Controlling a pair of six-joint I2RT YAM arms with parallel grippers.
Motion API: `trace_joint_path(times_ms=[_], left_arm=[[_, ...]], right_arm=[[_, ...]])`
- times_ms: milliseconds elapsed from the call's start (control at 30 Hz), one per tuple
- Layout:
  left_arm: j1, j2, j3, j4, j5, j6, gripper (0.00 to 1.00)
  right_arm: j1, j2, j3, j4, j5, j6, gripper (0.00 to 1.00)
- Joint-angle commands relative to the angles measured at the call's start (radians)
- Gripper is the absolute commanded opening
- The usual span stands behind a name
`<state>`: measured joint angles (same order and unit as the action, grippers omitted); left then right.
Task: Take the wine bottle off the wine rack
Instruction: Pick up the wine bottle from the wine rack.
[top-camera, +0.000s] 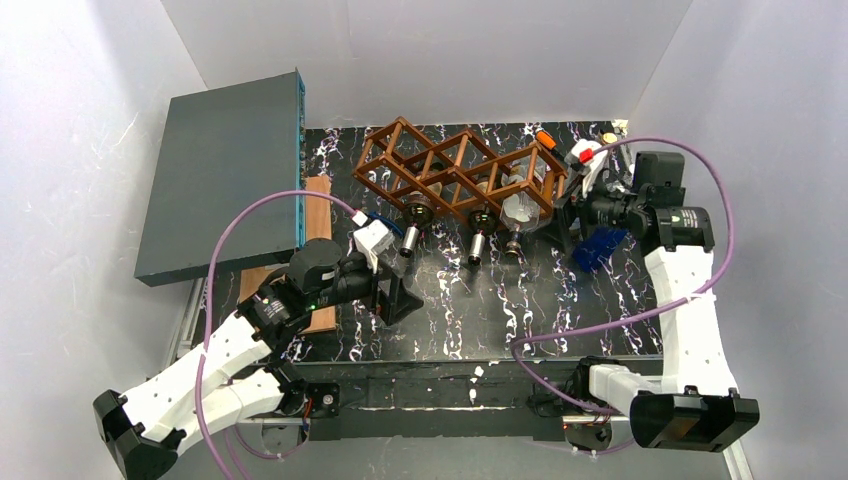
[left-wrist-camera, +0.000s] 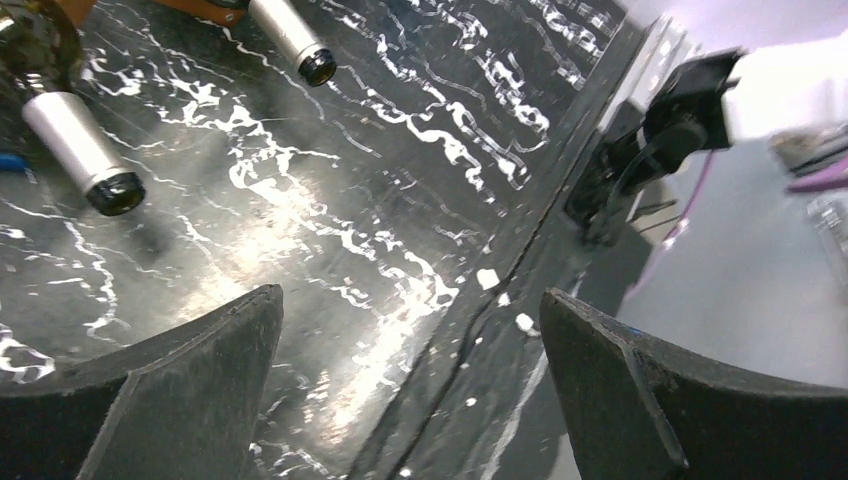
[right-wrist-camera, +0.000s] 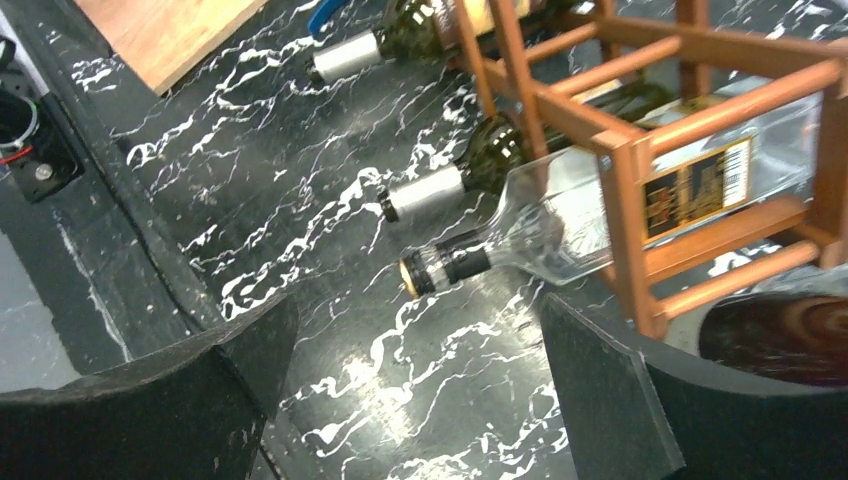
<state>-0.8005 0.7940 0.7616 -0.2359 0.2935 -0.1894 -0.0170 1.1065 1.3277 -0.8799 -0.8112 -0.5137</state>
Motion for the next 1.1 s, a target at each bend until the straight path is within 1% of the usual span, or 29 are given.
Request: trace_joint_path(times_ms=[0, 133, 300, 467, 667, 800, 967, 1067], left_arm=[[0.003, 0.013, -0.005, 0.085, -0.001, -0.274, 0.99], [0.003, 0.032, -0.010, 0.125, -0.031, -0.421, 0.99], [0.004, 0.075, -0.002, 0.154, -0.046, -0.505, 0.99], [-0.006, 0.172, 0.044, 0.148, -0.041, -0.540, 0.99], [-0.036, 0.265, 0.095, 0.132, -0.112, -0.532, 0.99], [-0.047, 0.298, 0.115, 0.133, -0.145, -0.525, 0.99], [-0.049, 0.310, 0.112, 0.146, -0.179, -0.539, 0.99], [-0.048, 0.319, 0.107, 0.177, -0.195, -0.544, 0.99]], right_arm=[[0.015, -0.040, -0.081, 0.025, 0.003, -0.012, 1.00], [0.015, -0.052, -0.140, 0.028, -0.045, -0.011, 1.00], [0.015, -0.093, -0.221, 0.071, -0.063, 0.003, 1.00], [0.015, -0.127, -0.280, 0.129, -0.050, 0.024, 1.00], [0.015, -0.169, -0.345, 0.213, 0.002, 0.120, 1.00], [0.015, -0.189, -0.374, 0.265, 0.025, 0.217, 1.00], [0.015, -0.197, -0.403, 0.319, 0.014, 0.327, 1.00], [0.015, -0.198, -0.416, 0.328, 0.024, 0.340, 1.00]])
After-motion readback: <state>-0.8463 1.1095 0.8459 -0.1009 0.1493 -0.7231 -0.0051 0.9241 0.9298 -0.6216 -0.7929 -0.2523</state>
